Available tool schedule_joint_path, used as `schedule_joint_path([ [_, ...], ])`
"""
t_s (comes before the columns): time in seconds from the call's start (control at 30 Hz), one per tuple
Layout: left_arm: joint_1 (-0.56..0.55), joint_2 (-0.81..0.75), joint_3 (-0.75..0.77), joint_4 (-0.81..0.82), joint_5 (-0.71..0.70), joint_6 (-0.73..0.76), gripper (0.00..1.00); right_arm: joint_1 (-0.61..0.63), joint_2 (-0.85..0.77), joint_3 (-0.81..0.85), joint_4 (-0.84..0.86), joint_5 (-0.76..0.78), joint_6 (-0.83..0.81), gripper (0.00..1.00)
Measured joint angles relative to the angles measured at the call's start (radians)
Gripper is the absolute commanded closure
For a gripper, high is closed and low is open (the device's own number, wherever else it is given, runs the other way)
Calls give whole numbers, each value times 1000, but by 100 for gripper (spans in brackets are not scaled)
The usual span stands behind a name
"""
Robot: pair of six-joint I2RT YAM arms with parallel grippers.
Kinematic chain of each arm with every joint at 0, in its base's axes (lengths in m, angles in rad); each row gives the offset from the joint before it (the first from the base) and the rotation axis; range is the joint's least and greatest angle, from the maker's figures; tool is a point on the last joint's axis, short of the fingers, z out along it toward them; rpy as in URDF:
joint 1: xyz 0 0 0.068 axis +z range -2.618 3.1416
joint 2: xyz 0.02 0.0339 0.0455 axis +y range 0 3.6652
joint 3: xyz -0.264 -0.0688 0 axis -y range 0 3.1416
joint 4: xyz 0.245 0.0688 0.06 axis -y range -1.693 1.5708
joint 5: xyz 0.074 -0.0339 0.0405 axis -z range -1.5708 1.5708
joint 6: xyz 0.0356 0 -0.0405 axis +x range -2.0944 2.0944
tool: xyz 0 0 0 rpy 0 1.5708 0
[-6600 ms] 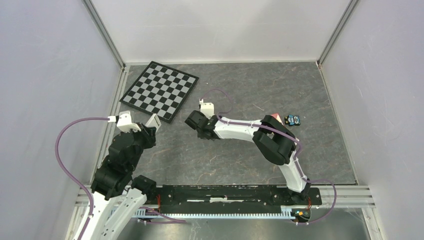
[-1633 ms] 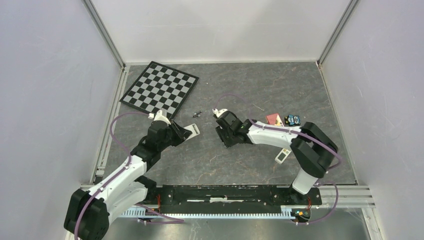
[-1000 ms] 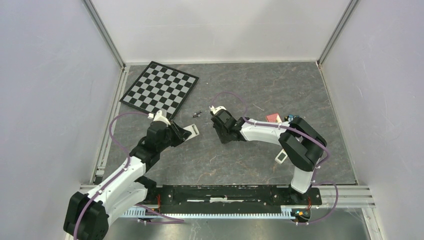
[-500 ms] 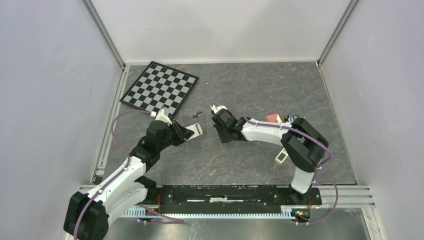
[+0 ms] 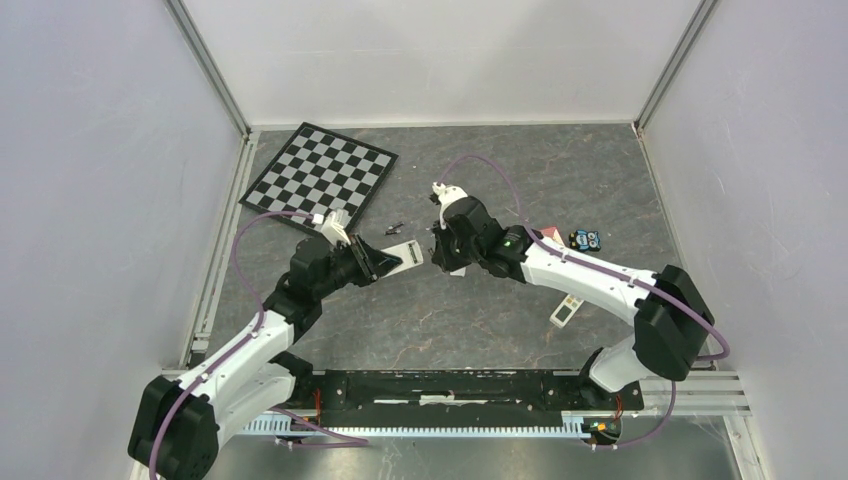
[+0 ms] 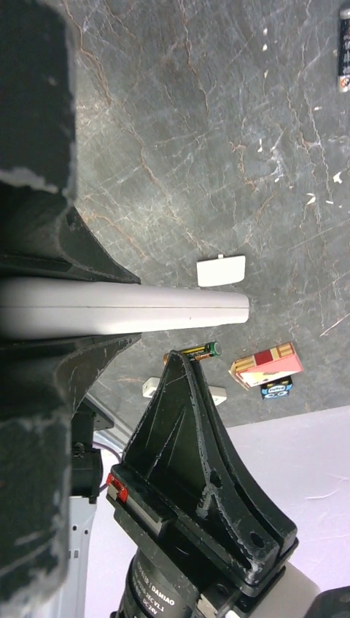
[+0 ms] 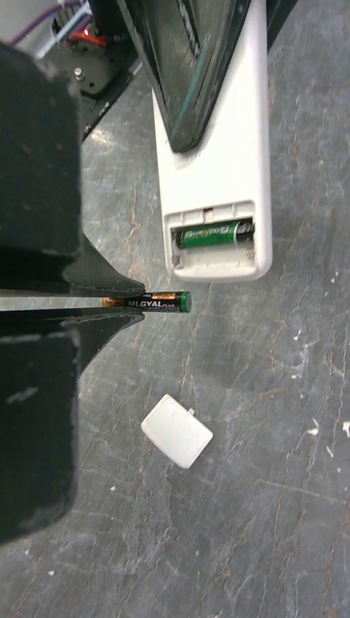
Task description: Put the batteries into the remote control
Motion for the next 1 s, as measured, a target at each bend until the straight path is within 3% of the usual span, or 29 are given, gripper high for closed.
schedule_joint_path([
  [0.77,0,-2,-5,57,70,-3,98,0,27,53,5,-104,23,92],
  [1.0,0,-1,-12,63,80,-11,98,-1,40,57,5,-103,27,85],
])
